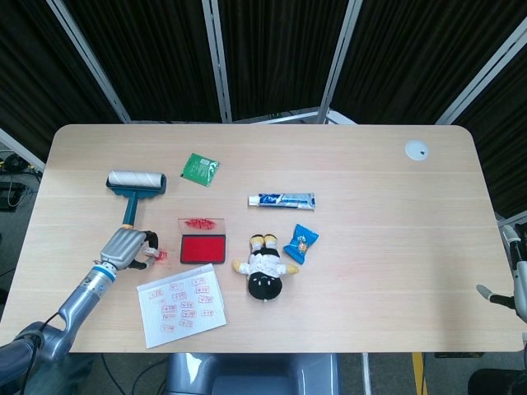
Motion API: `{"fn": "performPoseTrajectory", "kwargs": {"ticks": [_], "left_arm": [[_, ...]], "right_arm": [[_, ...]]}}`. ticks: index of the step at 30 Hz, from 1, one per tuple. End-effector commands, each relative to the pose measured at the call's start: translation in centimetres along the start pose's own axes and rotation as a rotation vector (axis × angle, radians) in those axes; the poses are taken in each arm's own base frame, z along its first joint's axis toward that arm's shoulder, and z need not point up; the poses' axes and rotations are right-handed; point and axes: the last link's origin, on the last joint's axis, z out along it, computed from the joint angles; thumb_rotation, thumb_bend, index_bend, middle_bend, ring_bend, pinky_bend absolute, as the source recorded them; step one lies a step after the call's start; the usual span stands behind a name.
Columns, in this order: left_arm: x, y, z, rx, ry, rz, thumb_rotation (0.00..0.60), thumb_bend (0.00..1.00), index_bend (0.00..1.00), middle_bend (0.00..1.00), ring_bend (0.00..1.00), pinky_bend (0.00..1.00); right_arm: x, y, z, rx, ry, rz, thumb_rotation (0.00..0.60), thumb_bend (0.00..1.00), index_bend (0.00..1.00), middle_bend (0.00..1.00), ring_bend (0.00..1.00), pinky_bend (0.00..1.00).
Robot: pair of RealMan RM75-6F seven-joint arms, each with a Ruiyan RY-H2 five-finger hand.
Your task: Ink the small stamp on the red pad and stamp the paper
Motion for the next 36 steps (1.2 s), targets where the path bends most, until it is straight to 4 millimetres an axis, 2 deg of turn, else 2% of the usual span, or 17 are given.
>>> {"fn": "performPoseTrajectory", "kwargs": {"ticks": [1, 8, 17, 19, 22, 24, 27, 31, 32, 34, 36], "left_arm": [[0.0, 0.0, 0.0, 0.001, 0.002, 0.001, 0.6, 0.35, 0.44, 0.44, 0.83, 0.79], [0.2, 0.0, -0.3, -0.004, 0.006, 0.014, 0.6, 0.26, 0.39, 0.42, 0.83, 0.79], [0.6, -0.1, -0.6, -0.008, 0.021, 0.024, 0.6, 0.18, 0.36, 0.38, 0.83, 0.78], [0.7, -0.2, -0.8, -0.006, 0.024, 0.027, 0.6, 0.14, 0.35, 0.36, 0.82, 0.78], [1.0, -0.4, -1.2, -0.006, 0.036, 0.035, 0.6, 0.03, 0.26, 0.32, 0.81, 0.77], [1.4, -0.5, -1.7, -0.011, 0.047, 0.036, 0.6, 0.0, 0.2, 0.3, 0.8, 0.77], [2.6, -0.6, -3.0, -0.037, 0.107, 0.062, 0.6, 0.0, 0.17, 0.28, 0.79, 0.77], [4.8, -1.1, -6.1, -0.048, 0.236, 0.081, 0.6, 0.0, 0.14, 0.23, 0.75, 0.74], [5.5, -1.2, -6.8, -0.04, 0.266, 0.077, 0.6, 0.0, 0.13, 0.22, 0.72, 0.7], [6.5, -1.2, -8.2, -0.022, 0.315, 0.052, 0.6, 0.0, 0.11, 0.18, 0.62, 0.57], [7.5, -0.9, -9.7, 0.002, 0.357, 0.024, 0.6, 0.0, 0.05, 0.09, 0.43, 0.32]], "right_arm": [[0.0, 0.0, 0.0, 0.0, 0.0, -0.001, 0.6, 0.0, 0.0, 0.0, 0.0, 0.0], [0.0, 0.0, 0.0, 0.001, 0.002, -0.006, 0.6, 0.0, 0.0, 0.0, 0.0, 0.0], [0.1, -0.1, -0.1, 0.004, 0.006, -0.003, 0.6, 0.0, 0.0, 0.0, 0.0, 0.0], [0.2, -0.1, -0.1, 0.005, 0.006, -0.003, 0.6, 0.0, 0.0, 0.0, 0.0, 0.0], [0.2, -0.1, -0.2, 0.008, 0.008, 0.0, 0.6, 0.0, 0.0, 0.0, 0.0, 0.0], [0.4, -0.2, -0.3, 0.01, 0.011, 0.003, 0.6, 0.0, 0.0, 0.0, 0.0, 0.0], [0.5, -0.2, -0.4, 0.013, 0.015, 0.011, 0.6, 0.0, 0.0, 0.0, 0.0, 0.0], [0.8, -0.4, -0.9, 0.029, 0.022, 0.018, 0.6, 0.0, 0.0, 0.0, 0.0, 0.0], [0.9, -0.4, -0.9, 0.031, 0.024, 0.022, 0.6, 0.0, 0.0, 0.0, 0.0, 0.0], [1.1, -0.3, -1.1, 0.034, 0.029, 0.031, 0.6, 0.0, 0.0, 0.0, 0.0, 0.0], [1.3, -0.3, -1.2, 0.04, 0.034, 0.041, 0.6, 0.0, 0.0, 0.0, 0.0, 0.0]]}}
